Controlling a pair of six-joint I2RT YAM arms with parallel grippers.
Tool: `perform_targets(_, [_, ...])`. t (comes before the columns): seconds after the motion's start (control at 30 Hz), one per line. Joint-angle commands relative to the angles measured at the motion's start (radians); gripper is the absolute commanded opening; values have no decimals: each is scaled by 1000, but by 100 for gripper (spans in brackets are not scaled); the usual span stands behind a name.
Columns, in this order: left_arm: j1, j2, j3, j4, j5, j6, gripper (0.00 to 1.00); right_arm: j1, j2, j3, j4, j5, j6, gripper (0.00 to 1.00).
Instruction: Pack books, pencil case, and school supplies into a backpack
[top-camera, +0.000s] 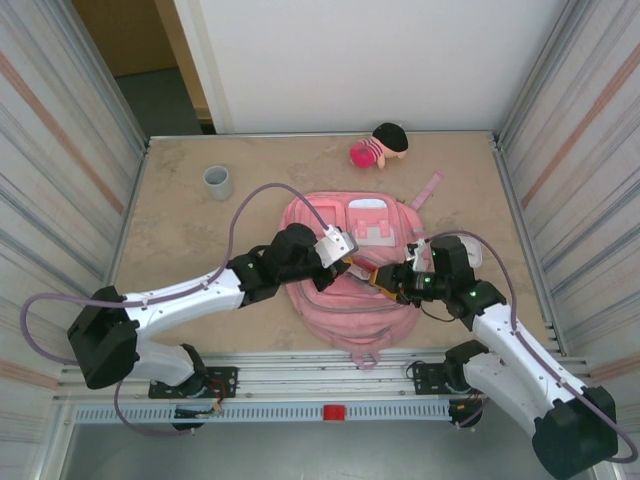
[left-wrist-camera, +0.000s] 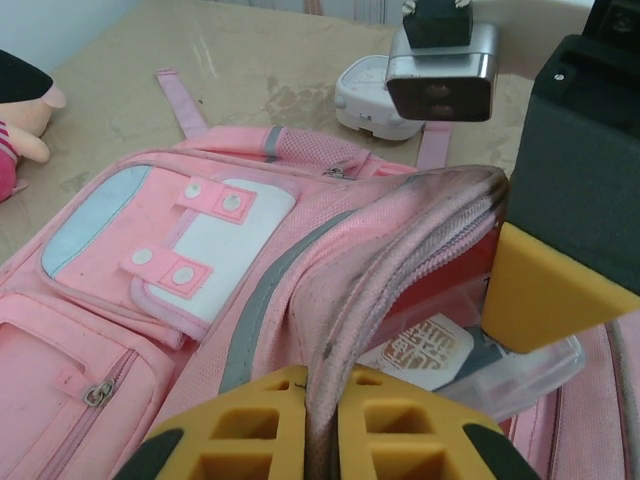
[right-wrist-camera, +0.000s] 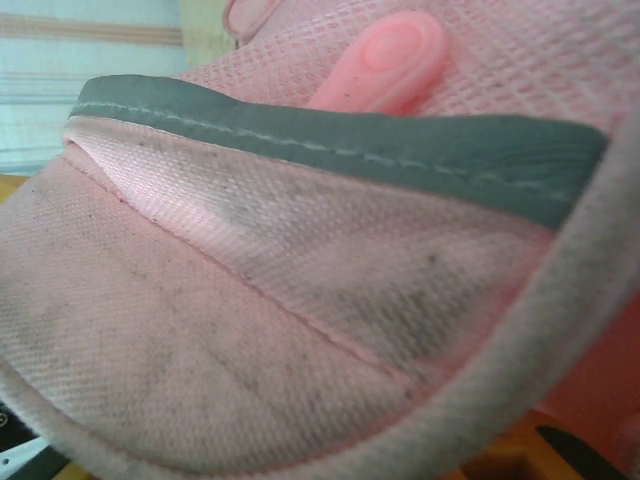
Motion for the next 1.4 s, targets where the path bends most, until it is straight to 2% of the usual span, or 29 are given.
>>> perform_targets(0.0, [0, -63, 4, 110, 12, -17, 5, -9, -29, 21, -45, 11, -28, 33])
perform_targets(0.4, [1, -65, -7, 118, 11, -35, 6, -35, -132, 28, -34, 123, 11, 43])
perform_targets(0.57, [2, -64, -7, 113, 3, -36, 7, -37, -200, 67, -87, 119, -24, 53])
perform_targets(0.7, [2, -63, -7, 119, 10, -40, 7, -37, -211, 130, -150, 118, -98, 56])
perform_targets(0.83, [2, -66, -7, 120, 17, -44, 8, -37, -225, 193, -216, 201, -223, 58])
perform_targets(0.93, [3, -70, -5, 117, 25, -50, 9, -38, -232, 188, -184, 231, -228, 65])
perform_targets(1.07, [3, -73, -9, 128, 13, -56, 10, -36, -187, 151, -30, 107, -147, 68])
perform_targets(1.13, [3, -70, -4, 132, 15, -58, 10, -25, -187, 146, -7, 113, -149, 69])
perform_targets(1.27, [7, -59, -1, 137, 30, -63, 10, -12, -245, 186, -63, 224, -321, 72])
perform_targets(1.37, [9, -59, 0, 137, 49, -71, 10, -12, -287, 165, 9, 183, -437, 82])
